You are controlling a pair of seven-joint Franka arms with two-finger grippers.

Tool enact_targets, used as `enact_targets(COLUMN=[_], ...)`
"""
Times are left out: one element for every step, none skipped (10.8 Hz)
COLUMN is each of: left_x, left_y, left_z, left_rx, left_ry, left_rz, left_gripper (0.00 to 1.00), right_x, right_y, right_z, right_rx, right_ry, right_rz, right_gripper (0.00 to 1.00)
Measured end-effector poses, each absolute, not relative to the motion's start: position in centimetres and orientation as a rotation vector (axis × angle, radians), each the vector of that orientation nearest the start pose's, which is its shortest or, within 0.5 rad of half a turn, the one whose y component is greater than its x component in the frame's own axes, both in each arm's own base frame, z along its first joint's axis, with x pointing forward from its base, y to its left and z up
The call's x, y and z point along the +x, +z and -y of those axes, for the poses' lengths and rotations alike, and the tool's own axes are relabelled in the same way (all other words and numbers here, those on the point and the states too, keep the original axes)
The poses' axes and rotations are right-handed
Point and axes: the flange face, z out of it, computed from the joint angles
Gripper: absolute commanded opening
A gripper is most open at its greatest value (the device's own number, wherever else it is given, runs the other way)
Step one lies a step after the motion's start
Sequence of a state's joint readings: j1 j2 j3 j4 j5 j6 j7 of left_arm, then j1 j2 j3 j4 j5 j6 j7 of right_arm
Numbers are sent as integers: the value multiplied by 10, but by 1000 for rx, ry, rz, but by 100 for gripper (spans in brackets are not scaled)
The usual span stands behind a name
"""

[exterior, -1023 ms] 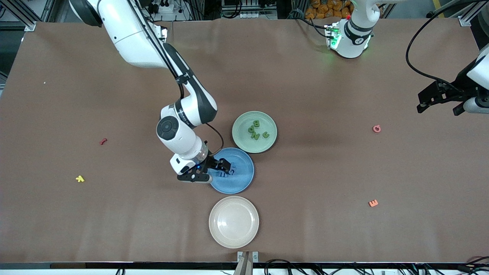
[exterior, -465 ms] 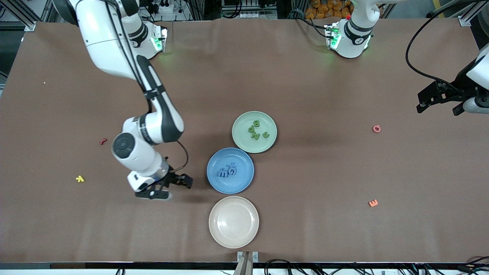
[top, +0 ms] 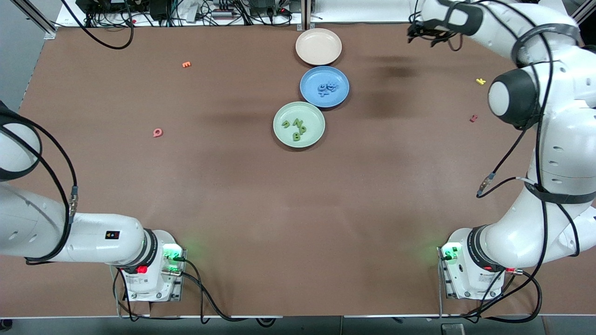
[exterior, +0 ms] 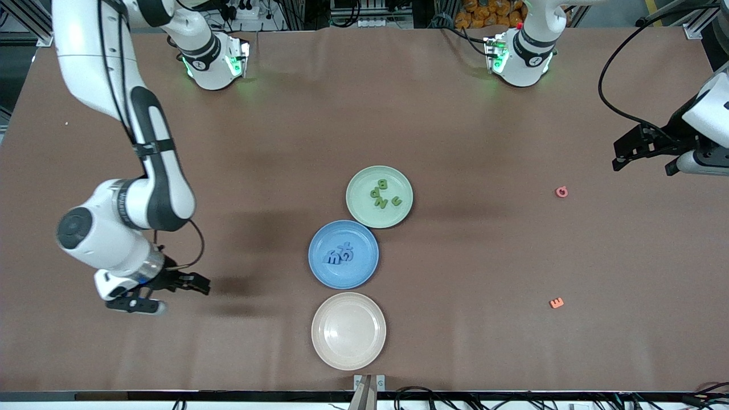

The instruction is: Sort letters by color into matching plates

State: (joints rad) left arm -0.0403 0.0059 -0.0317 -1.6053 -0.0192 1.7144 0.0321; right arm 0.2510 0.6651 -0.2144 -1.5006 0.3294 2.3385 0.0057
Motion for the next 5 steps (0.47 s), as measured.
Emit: enact_targets(left_x=[568, 568, 568, 568, 568], left_y=[618, 618, 619, 619, 619], left_z=[42, 43, 43, 43, 43], left_rx=[-3155, -3155, -3155, -3155, -3155], left_ry=[-163, -163, -164, -165, -166], left_rz=[-161, -162, -162, -162, -162], left_gripper=[100, 100, 100, 100, 100], right_x=[728, 726, 722, 718, 711], right_y=[311, 322, 338, 361, 389], right_z=[-35, -14, 4, 19, 33], right_rx=[-2989, -2992, -3008, -3024, -3034], right_ry=[-277, -258, -233, -217, -208], right_rz=[-180, -181, -175, -172, -173], right_gripper=[100, 100, 100, 100, 100])
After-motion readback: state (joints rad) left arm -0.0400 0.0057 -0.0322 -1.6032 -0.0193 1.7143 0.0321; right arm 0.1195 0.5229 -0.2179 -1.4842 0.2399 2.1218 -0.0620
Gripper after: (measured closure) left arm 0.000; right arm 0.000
